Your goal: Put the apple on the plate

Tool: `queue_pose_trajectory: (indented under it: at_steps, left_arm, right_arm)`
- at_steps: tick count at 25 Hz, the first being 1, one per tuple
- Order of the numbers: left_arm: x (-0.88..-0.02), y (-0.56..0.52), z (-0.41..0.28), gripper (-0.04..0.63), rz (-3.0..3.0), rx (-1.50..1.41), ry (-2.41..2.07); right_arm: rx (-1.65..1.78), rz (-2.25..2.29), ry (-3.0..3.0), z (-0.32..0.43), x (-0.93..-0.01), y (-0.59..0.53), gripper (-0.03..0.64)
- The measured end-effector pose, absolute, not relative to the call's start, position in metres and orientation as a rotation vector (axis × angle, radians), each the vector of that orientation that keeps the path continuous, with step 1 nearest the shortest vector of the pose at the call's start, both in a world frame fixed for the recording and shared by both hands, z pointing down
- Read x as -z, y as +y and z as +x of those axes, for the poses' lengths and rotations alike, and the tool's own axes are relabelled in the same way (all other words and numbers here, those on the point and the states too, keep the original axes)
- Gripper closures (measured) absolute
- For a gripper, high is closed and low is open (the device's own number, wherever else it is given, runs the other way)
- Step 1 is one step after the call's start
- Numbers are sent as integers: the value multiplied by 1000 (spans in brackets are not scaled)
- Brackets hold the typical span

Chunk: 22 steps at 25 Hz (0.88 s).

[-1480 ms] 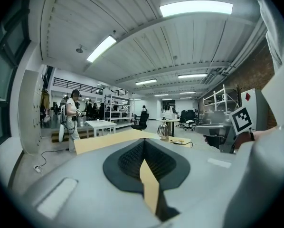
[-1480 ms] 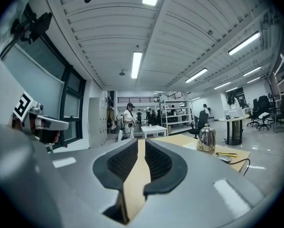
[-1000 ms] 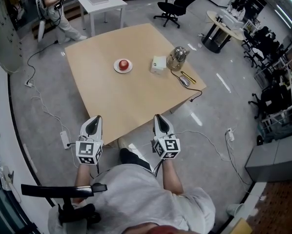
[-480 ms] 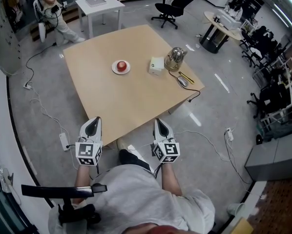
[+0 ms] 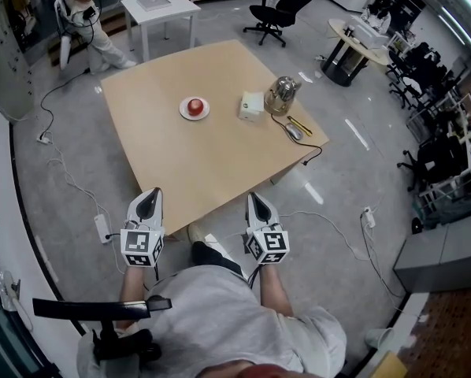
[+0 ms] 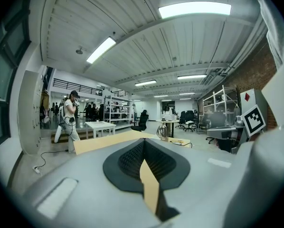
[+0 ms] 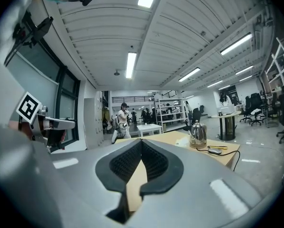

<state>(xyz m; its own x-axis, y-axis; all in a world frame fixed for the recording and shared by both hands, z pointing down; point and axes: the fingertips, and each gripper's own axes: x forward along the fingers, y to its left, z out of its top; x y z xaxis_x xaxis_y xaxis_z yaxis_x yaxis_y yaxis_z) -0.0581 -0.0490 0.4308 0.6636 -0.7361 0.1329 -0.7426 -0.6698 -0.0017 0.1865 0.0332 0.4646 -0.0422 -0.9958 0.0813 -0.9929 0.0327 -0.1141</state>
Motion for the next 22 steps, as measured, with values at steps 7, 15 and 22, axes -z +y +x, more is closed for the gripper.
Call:
queue_pose_trajectory:
  at_steps: [7, 15, 22]
  left_arm:
    - [-433, -48, -58, 575, 2814, -191, -1249]
    - [-434, -49, -62, 575, 2806, -196, -1259]
    - [-434, -56, -59, 575, 2810, -191, -1264]
  right_arm:
    - [222, -2146, 2259, 183, -466, 32, 611]
    - [237, -2139, 2266, 180, -468, 30, 611]
    - [232, -2125, 2262, 184, -466, 22, 611]
